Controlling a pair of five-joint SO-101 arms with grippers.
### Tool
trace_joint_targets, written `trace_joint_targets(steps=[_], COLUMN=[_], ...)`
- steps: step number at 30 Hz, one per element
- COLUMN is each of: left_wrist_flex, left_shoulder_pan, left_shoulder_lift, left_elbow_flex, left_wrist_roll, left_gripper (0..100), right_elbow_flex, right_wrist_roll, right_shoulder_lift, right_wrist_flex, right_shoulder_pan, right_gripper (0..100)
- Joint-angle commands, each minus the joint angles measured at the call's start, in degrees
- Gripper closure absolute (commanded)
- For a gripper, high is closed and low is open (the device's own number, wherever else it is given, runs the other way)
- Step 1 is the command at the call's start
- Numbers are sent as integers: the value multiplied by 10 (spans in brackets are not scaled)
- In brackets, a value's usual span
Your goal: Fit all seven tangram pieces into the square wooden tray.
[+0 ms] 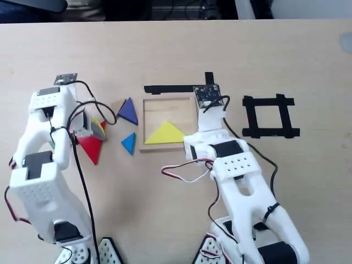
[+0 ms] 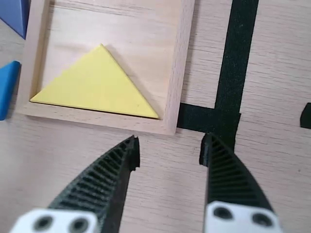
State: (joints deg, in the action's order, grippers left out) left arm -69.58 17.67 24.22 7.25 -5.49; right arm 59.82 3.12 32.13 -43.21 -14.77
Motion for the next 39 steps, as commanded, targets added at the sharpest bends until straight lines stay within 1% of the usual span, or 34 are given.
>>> trace_joint_targets(steps=[1,4,9,12,14,28,30,34,39], left_wrist_flex=[-46,-60,-58,-59,-58,-58,-58,-59,-87], left_shoulder_pan=[17,22,16,17,22,15,15,-1,-7], left_shoulder_lift=[33,62,63,64,69,70,72,95,108], left_elbow_flex=[-87,-125,-138,-154,-166,-167,-167,-173,-202], left_wrist_roll=[-3,-3,-8,-35,-39,-39,-39,-64,-74], left_gripper=[689,689,688,688,688,695,718,807,823], right_elbow_flex=[-1,-1,-1,-1,-1,-1,-1,-1,-1], right_wrist_roll=[-6,-6,-6,-6,-6,-6,-6,-6,-6], right_shoulder_lift=[15,15,15,15,15,15,15,15,15], right_wrist_flex=[10,10,10,10,10,9,9,9,9], right_shoulder_pan=[4,4,4,4,4,4,4,4,4], right_gripper=[783,783,783,783,783,783,783,783,783])
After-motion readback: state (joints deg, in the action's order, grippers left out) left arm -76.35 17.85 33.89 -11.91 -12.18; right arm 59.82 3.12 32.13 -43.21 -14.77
